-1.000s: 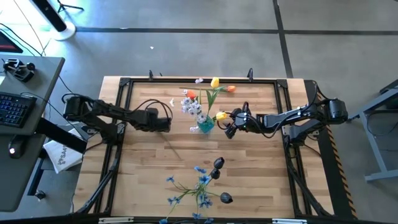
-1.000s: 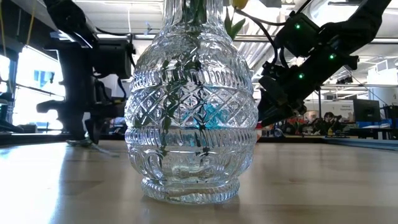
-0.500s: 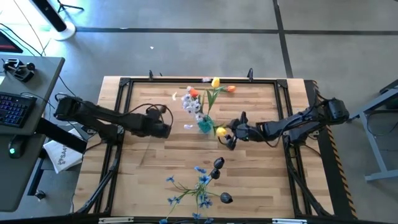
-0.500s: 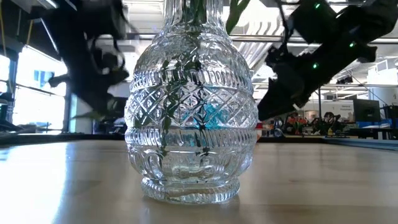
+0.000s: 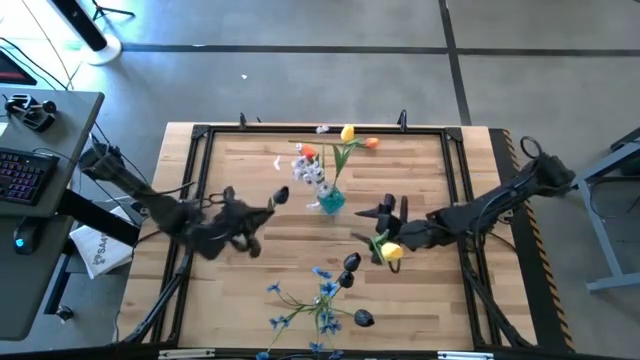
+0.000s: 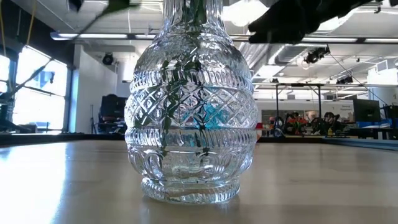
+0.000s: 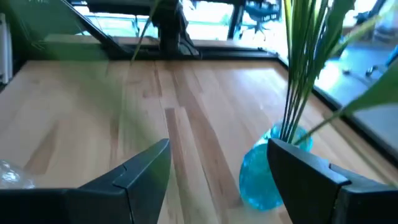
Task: Sort flowers into vase by color
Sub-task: Put the black tulip into the transparent vase
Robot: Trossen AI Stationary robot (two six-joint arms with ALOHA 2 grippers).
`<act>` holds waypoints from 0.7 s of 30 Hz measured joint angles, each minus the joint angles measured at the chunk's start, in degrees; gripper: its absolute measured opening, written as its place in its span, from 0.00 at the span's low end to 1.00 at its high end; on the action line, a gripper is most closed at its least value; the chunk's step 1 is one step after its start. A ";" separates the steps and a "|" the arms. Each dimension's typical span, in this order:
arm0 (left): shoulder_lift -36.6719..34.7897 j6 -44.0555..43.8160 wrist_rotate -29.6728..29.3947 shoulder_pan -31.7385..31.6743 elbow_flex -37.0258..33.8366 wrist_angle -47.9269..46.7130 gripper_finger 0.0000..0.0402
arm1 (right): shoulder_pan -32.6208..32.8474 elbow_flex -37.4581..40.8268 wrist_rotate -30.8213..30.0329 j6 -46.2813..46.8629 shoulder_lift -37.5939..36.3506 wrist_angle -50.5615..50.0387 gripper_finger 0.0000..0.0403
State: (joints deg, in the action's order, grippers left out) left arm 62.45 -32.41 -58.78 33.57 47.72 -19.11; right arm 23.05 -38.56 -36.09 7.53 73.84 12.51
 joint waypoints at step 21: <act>6.09 53.09 18.89 7.91 0.07 52.60 0.01 | -2.34 -0.01 5.90 4.34 -0.11 -2.69 0.65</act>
State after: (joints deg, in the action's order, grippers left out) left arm 68.54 20.68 -39.89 41.47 47.79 33.49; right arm 20.71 -38.57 -30.19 11.87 73.73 9.82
